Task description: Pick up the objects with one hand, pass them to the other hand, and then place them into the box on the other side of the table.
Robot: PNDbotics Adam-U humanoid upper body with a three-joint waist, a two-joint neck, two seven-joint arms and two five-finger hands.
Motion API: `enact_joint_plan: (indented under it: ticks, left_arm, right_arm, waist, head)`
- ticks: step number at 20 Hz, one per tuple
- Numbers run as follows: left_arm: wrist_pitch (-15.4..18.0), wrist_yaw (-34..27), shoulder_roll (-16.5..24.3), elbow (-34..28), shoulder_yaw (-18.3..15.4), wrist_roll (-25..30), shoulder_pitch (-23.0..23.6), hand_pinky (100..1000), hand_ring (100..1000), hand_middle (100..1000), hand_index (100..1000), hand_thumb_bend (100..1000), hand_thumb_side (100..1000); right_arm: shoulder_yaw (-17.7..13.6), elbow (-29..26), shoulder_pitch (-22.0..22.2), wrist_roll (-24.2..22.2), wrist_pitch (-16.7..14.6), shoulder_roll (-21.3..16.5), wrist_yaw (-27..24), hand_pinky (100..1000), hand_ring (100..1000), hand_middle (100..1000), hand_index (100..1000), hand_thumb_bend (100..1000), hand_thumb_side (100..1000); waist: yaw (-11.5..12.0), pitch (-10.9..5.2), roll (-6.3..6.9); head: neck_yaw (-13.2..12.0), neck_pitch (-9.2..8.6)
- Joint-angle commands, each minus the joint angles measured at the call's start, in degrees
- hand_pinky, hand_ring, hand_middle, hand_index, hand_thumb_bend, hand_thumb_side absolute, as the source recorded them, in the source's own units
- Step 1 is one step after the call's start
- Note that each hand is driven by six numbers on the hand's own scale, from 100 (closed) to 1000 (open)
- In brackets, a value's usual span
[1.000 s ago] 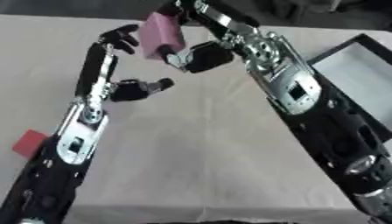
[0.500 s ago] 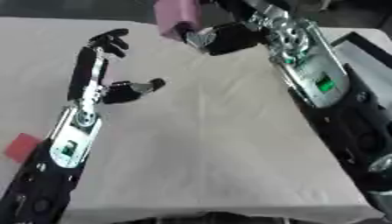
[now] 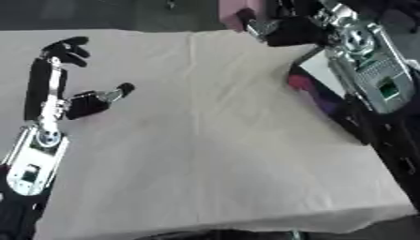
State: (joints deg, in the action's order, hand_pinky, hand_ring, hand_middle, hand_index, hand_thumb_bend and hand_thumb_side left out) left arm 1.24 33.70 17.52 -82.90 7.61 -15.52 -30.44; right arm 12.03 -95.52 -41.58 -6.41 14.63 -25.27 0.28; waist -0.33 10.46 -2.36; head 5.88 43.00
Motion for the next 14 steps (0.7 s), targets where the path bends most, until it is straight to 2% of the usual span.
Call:
enact_joint_plan:
  ticks: [1, 8, 14]
  left_arm:
    - [-0.41, -0.96, 2.40, -1.65, -1.40, -1.02, -0.29, 740, 555, 570, 803, 781, 341]
    - [-1.06, -2.34, 4.99, -2.70, -3.27, -2.87, 0.57, 742, 556, 571, 802, 769, 345]
    - [-1.42, -3.26, 6.59, -3.64, -4.47, -4.37, 1.18, 740, 557, 572, 802, 764, 349]
  right_arm:
    - [-3.10, -0.69, 1.00, 2.27, 0.20, -4.23, -1.08, 982, 755, 507, 561, 100, 100]
    - [-8.55, 2.05, 5.70, 7.60, 0.10, -8.76, -2.66, 985, 758, 509, 563, 100, 100]
    - [-11.76, 5.99, 8.35, 11.09, -0.07, -11.78, -2.57, 982, 758, 513, 566, 100, 100]
  waist:
    - [-0.14, -1.42, 0.29]
    - [-0.42, -1.47, 0.75]
    - [-0.57, -1.39, 1.07]
  head:
    - [1.22, -1.21]
    - [3.55, -2.24]
    - [5.49, -2.91]
